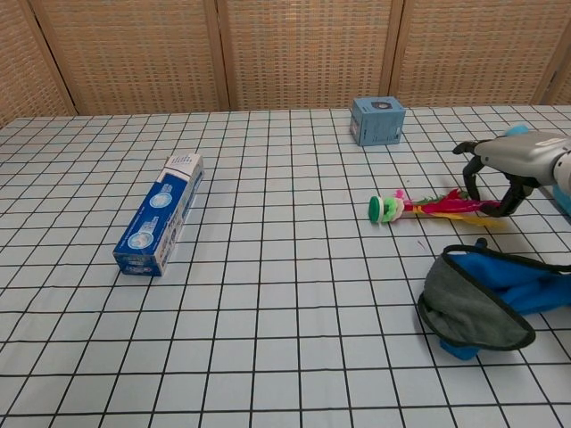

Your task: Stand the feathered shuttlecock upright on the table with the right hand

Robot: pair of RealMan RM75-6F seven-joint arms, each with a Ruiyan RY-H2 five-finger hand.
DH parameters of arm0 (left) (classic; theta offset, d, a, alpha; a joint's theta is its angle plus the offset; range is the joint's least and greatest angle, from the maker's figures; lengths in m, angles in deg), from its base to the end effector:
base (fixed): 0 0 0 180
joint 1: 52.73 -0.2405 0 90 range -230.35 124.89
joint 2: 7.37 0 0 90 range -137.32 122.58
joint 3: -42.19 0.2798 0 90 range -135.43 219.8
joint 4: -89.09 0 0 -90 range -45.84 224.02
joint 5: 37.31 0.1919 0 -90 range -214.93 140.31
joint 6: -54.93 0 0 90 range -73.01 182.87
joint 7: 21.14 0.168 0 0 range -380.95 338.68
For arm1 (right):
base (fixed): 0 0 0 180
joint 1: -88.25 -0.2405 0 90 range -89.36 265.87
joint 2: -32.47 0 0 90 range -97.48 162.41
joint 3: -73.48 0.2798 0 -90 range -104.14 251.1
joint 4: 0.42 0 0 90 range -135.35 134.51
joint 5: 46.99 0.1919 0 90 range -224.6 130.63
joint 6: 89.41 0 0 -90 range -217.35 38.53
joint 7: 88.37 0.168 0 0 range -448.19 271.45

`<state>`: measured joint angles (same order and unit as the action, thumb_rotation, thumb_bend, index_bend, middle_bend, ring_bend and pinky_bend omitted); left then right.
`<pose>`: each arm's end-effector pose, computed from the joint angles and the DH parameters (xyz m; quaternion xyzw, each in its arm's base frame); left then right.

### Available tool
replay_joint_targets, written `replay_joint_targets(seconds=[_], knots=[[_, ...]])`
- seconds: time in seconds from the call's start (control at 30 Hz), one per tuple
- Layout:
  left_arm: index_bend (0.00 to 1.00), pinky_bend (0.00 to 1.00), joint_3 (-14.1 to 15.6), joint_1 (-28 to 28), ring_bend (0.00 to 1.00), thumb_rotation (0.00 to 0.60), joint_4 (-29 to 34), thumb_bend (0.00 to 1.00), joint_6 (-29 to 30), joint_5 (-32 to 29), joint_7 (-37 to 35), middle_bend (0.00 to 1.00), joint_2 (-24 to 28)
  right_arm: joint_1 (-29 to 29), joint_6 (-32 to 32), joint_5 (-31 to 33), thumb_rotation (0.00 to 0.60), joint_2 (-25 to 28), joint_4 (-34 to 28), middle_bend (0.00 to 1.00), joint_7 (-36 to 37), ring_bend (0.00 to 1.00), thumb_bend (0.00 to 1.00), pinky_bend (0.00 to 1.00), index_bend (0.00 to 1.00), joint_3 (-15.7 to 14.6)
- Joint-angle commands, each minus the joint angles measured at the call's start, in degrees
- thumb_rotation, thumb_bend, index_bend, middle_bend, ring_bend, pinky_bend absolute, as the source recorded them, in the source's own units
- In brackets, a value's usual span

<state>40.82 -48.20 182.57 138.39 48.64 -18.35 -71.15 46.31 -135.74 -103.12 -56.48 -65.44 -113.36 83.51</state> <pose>-0.3271 0.1979 0.1777 -0.6106 -0.3943 -0.3612 0.5841 -0.2580 -0.4241 0.0201 0.7347 -0.3553 0.2265 0.5317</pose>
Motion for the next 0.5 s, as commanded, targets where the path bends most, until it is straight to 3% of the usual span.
replay_joint_targets(seconds=[0.03,0.23,0.5], knots=[[0.0,0.0,0.01,0.02,0.0,0.6,0.04,0.0,-0.05,-0.11,0.07,0.0,-0.04,-0.19,0.02,0.05,0.6,-0.46,0.84,0.0,-0.31,0.0,0.6,0.0,0.59,-0.26],[0.0,0.0,0.06,0.04,0.0,0.6,0.06,0.0,-0.05,-0.19,0.06,0.0,0.0,0.07,-1.39,-1.21,0.6,-0.65,1.65,0.04,0.1,0.0,0.69,0.0,0.66,-0.56],[0.0,0.0,0.44,-0.06,0.0,0.6,0.47,0.0,0.2,0.34,0.02,0.0,0.18,1.4,-8.64,-9.88,0.6,1.62,-0.57,0.12,4.63,0.0,0.61,0.0,0.76,-0.95]])
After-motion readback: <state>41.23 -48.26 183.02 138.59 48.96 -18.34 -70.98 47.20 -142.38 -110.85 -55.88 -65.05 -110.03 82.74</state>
